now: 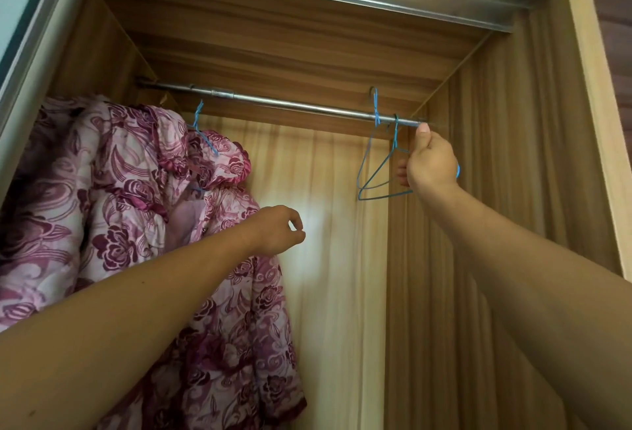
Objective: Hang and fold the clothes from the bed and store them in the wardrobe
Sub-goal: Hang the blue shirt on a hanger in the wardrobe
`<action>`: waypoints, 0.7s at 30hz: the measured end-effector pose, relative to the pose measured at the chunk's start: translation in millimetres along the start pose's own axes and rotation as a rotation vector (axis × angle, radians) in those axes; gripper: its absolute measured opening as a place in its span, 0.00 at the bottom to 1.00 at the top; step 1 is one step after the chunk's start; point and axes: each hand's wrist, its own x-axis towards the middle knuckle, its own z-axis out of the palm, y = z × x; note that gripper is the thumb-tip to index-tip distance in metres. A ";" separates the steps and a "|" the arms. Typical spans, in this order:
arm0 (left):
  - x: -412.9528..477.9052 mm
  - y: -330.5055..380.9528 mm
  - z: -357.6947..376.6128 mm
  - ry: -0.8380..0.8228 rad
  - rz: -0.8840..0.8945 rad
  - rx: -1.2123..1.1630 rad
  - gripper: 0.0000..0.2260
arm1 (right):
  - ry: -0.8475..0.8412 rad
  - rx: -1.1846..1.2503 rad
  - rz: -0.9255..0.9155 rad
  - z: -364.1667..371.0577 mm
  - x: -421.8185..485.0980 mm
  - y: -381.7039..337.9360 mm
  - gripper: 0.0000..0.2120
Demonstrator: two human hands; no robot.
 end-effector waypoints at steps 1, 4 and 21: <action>-0.4 -1.1 -0.1 0.006 0.000 -0.004 0.11 | 0.034 -0.070 -0.073 -3.3 -2.3 -1.1 0.25; -3.1 -2.7 4.0 0.012 0.013 -0.018 0.13 | 0.125 -0.246 -0.227 -15.5 -8.0 -10.6 0.20; -59.8 -28.3 100.8 0.205 -0.289 -0.902 0.11 | -0.150 -0.430 0.143 -28.5 -85.0 100.0 0.30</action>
